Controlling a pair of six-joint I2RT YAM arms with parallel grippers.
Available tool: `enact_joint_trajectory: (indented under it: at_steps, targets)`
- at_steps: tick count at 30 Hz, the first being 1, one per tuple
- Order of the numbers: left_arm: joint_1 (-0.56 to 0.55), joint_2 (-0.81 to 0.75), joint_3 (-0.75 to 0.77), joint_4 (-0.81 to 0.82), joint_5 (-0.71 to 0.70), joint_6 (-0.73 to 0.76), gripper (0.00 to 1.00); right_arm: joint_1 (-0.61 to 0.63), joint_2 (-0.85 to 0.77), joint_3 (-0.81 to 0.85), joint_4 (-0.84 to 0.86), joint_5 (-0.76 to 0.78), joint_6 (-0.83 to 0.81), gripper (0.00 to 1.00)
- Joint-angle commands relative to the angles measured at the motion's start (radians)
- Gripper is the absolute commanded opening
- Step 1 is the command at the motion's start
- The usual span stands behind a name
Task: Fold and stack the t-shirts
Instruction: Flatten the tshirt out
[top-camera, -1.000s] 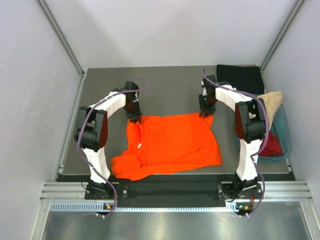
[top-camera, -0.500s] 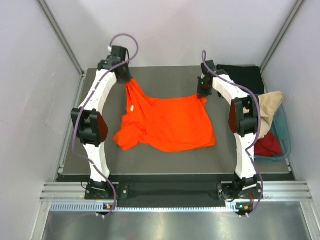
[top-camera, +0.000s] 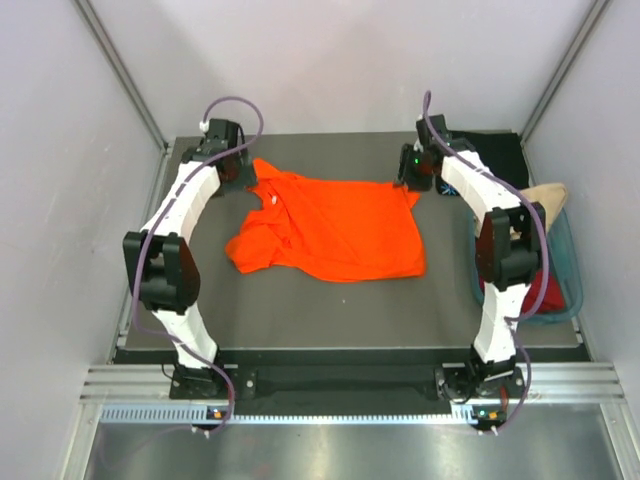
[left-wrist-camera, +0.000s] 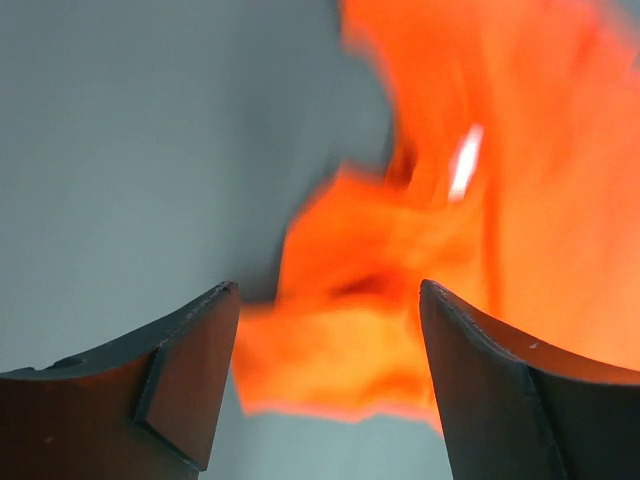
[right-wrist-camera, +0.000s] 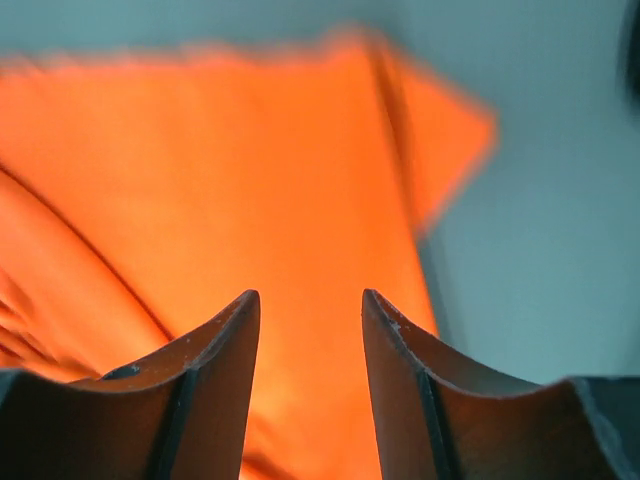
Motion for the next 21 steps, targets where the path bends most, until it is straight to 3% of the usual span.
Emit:
enact_joint_trajectory:
  at_steps: [1, 8, 16, 21]
  targets:
    - [0.012, -0.201, -0.192, 0.044, 0.086, -0.062, 0.77, -0.003, -0.210, -0.238, 0.020, -0.038, -0.045, 0.45]
    - [0.090, -0.414, -0.538, 0.094, 0.209, -0.185, 0.86, -0.003, -0.435, -0.669, 0.080, -0.079, -0.111, 0.45]
    - [0.207, -0.494, -0.750, 0.178, 0.360, -0.245, 0.87, -0.047, -0.489, -0.846, 0.154, -0.137, -0.119, 0.47]
    - [0.250, -0.421, -0.781, 0.315, 0.538, -0.311, 0.79, -0.104, -0.438, -0.891, 0.224, -0.199, -0.116, 0.48]
